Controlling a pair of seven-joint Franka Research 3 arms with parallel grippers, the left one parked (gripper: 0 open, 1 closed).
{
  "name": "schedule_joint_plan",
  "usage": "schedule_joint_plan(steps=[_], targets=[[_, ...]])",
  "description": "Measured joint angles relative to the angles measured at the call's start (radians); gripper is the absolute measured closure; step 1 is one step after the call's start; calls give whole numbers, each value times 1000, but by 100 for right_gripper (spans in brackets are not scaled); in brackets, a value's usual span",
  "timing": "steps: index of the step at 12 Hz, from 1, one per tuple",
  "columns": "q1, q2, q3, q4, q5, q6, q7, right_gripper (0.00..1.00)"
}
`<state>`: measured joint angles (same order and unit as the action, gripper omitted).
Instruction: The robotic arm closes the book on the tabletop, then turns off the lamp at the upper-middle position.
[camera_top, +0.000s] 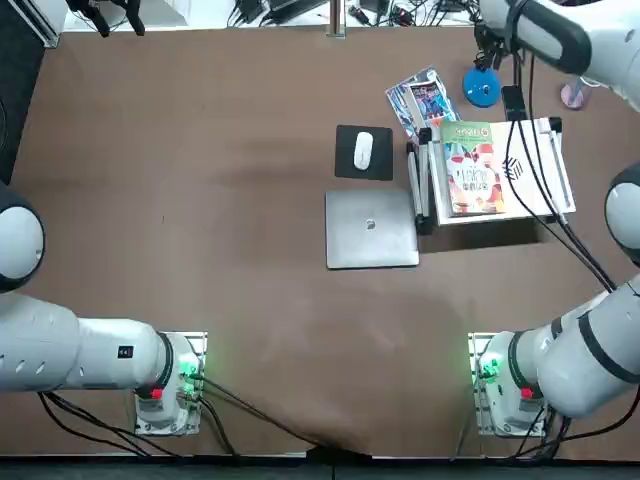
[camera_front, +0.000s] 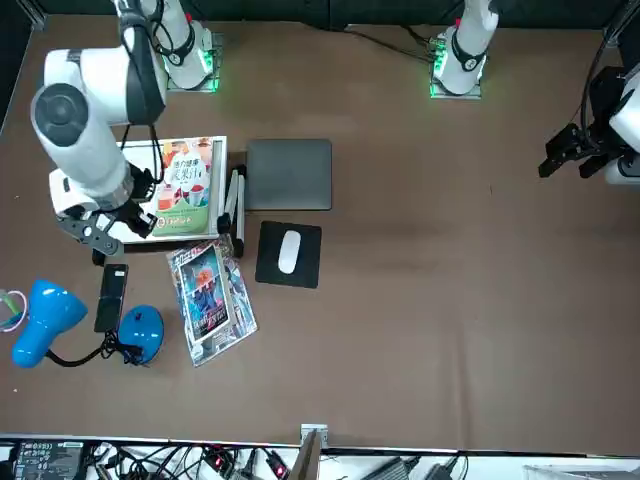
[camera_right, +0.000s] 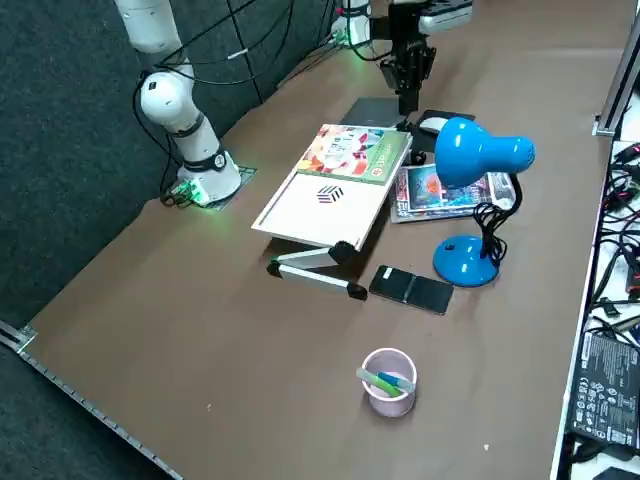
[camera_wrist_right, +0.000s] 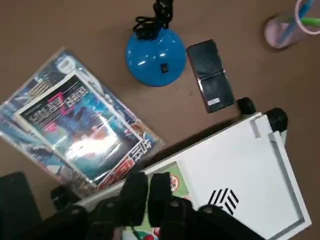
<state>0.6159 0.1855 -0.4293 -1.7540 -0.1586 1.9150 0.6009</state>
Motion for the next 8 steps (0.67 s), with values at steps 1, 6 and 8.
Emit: schedule_joint_plan(steps=[1,6,8], targets=[[11,10,2,0,-31,0,40,94],[43,139,7,0,-136,92,153,99],[36,186,3,0,-145,152,153,99]])
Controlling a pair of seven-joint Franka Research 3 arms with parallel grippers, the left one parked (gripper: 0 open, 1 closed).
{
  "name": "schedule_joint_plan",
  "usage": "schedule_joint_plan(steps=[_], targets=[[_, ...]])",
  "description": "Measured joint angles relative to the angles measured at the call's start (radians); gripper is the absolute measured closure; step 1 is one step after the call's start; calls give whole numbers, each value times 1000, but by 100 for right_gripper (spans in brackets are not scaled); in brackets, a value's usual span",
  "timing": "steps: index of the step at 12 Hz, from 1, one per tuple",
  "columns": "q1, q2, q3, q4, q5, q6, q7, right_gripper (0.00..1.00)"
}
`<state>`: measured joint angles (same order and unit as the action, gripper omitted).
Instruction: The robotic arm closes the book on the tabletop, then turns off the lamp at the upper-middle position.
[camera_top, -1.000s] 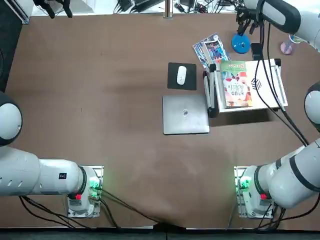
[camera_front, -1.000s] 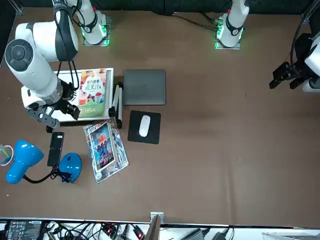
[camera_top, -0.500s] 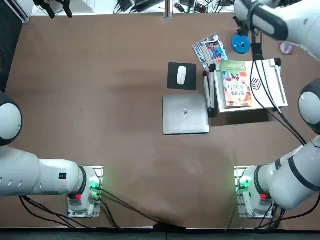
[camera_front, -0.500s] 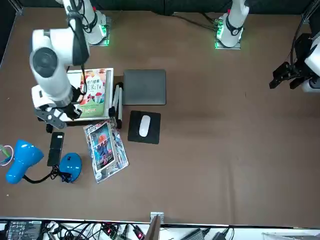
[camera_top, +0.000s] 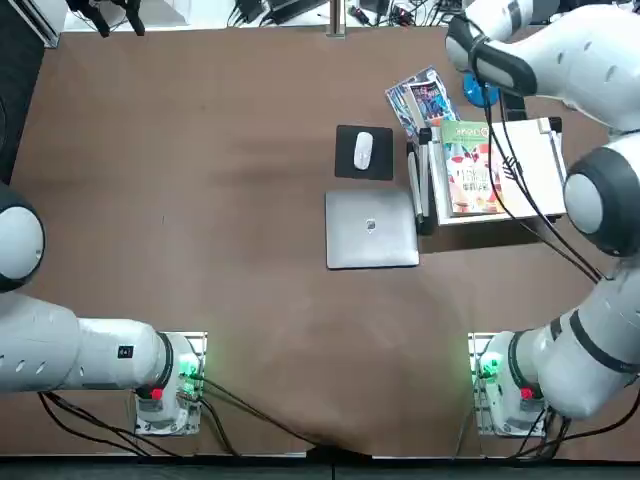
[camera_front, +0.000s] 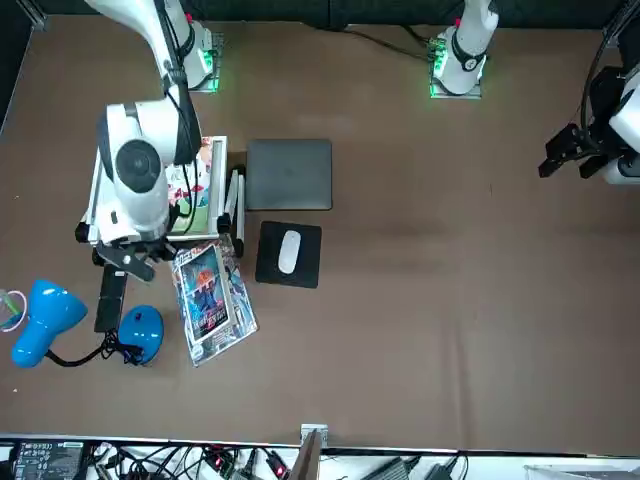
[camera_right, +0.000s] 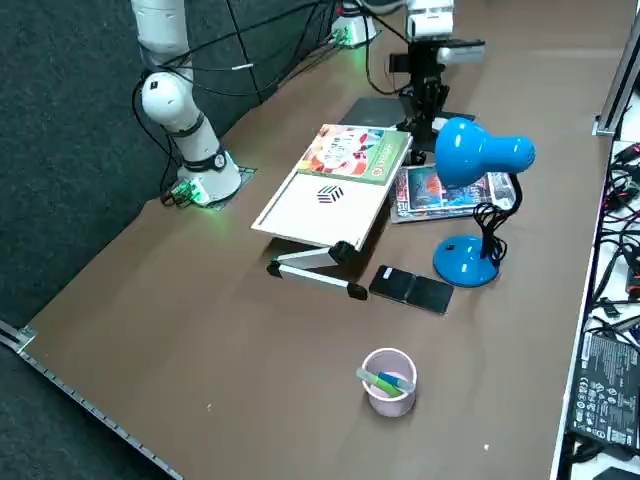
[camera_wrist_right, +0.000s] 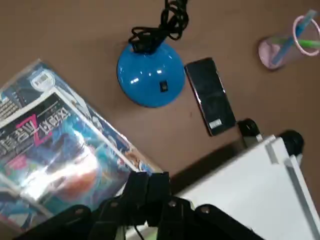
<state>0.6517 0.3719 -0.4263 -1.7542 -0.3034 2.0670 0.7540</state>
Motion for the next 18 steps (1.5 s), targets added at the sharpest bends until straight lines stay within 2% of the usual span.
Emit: schedule_joint_plan(steps=[7,18], targets=[[-87,171,-6,0,-19,293,0,99],[-143,291,-6,1,-41,490,-1,99]])
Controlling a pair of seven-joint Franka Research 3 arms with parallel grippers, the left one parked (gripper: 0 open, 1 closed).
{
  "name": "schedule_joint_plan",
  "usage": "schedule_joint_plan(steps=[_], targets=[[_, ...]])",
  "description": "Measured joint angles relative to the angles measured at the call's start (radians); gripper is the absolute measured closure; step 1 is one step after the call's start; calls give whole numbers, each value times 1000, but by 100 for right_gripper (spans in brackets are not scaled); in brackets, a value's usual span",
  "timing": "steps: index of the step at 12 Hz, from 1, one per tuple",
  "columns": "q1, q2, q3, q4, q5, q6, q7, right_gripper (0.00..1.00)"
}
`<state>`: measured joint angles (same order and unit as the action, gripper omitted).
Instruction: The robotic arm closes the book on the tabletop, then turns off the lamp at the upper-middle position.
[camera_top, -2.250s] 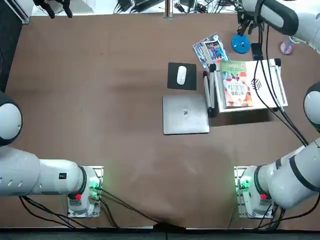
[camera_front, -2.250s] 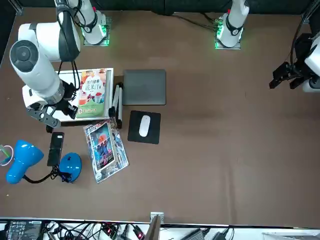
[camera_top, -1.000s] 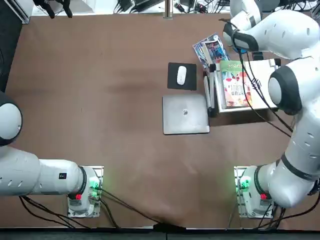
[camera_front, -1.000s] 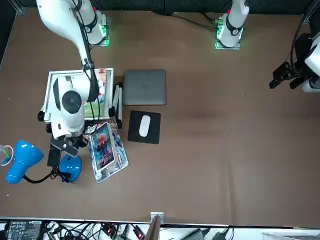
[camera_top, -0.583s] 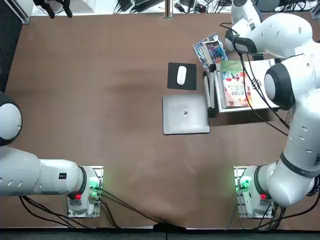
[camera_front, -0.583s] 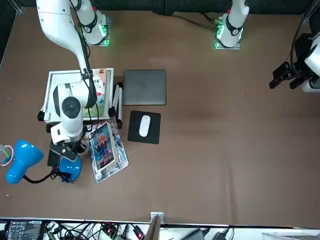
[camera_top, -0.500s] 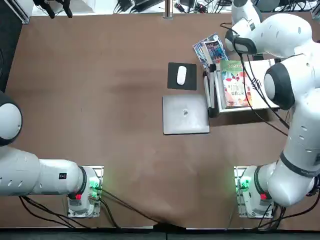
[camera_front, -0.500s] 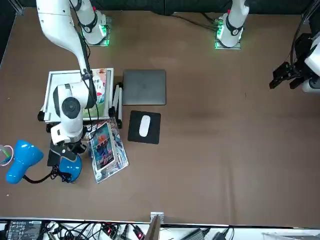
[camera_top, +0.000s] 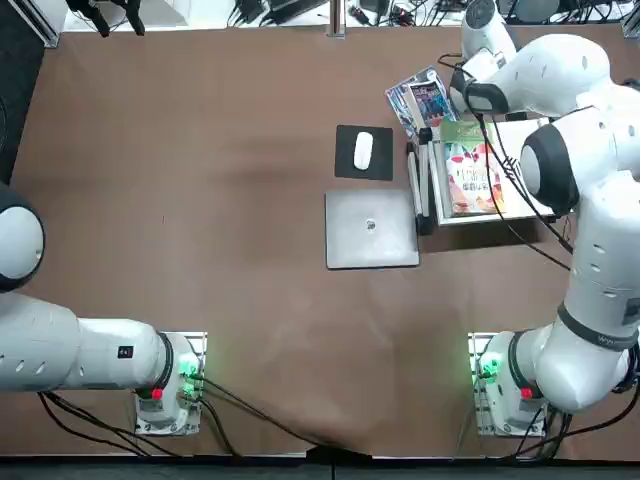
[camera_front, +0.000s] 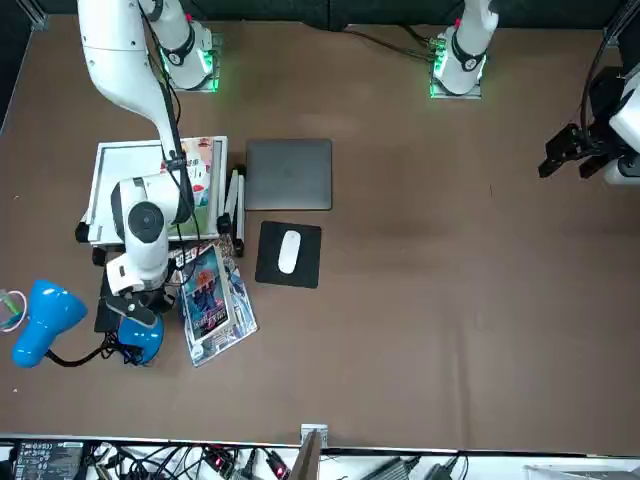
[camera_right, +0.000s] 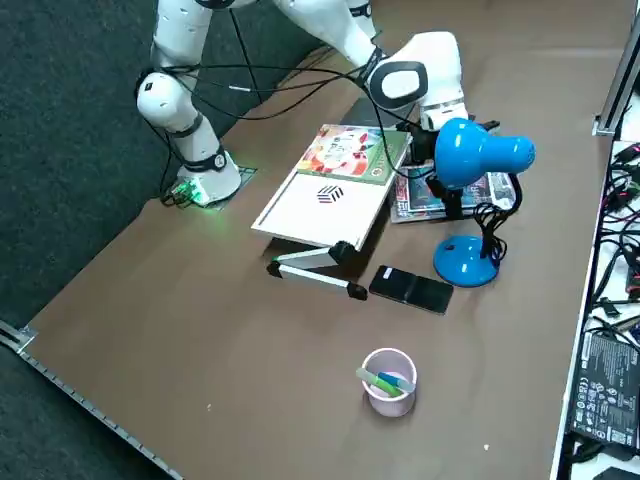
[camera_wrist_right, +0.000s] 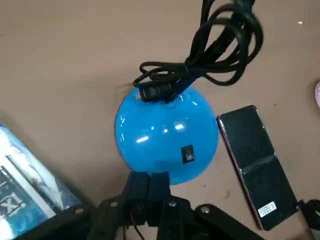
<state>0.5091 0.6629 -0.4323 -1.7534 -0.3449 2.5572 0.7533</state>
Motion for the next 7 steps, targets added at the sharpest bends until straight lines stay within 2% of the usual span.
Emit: schedule_joint_plan(steps=[7], targets=[[-24,38,0,0,0,49,-3,99]])
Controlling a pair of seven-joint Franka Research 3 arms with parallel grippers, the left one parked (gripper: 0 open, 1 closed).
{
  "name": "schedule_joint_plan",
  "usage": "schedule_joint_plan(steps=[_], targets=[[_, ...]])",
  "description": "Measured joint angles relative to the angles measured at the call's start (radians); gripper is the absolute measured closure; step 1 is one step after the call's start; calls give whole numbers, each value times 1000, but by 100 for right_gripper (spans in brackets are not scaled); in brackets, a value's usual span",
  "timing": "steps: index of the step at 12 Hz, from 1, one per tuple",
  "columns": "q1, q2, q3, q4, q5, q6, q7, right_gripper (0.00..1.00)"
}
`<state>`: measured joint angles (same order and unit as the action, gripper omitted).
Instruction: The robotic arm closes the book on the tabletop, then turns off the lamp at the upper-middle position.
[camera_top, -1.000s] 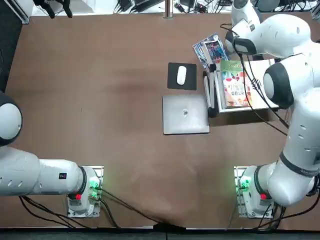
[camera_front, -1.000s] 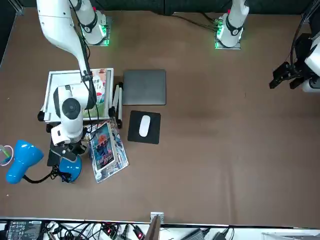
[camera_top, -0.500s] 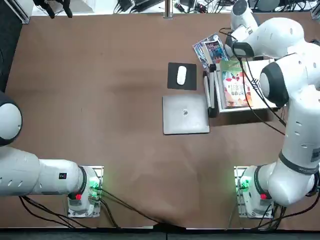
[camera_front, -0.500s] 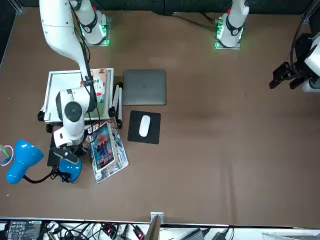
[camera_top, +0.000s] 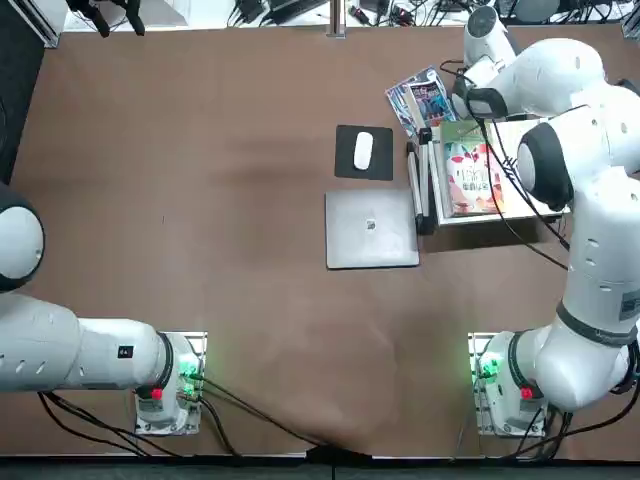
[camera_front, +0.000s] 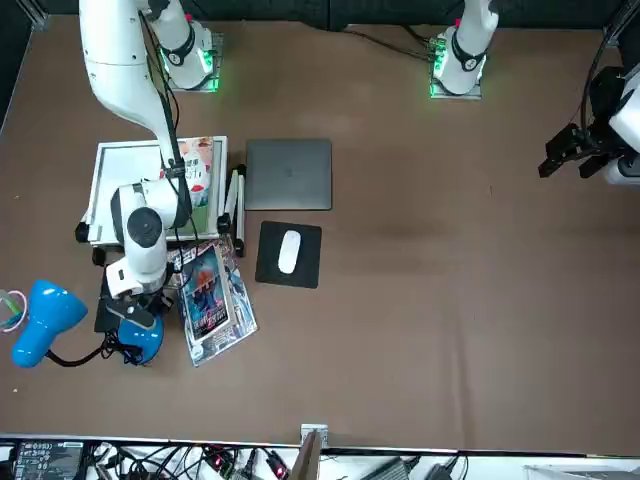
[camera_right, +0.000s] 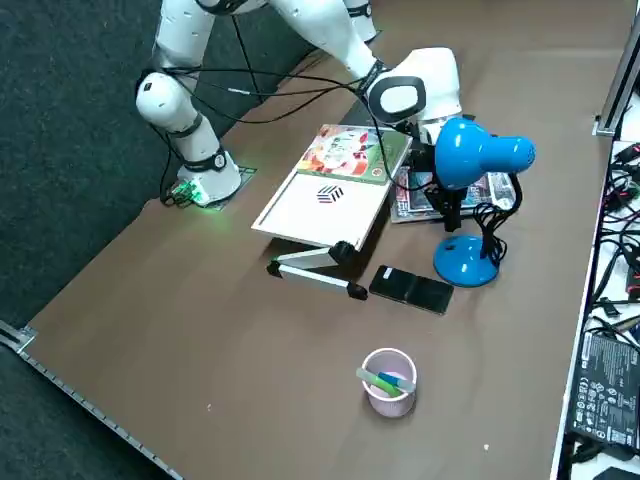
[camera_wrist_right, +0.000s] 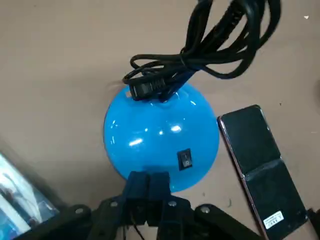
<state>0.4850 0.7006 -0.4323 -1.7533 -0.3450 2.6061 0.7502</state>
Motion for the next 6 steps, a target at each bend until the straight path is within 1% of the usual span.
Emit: schedule_joint_plan(steps=[6], targets=[[-7,8,0,0,-16,6,-2,99]])
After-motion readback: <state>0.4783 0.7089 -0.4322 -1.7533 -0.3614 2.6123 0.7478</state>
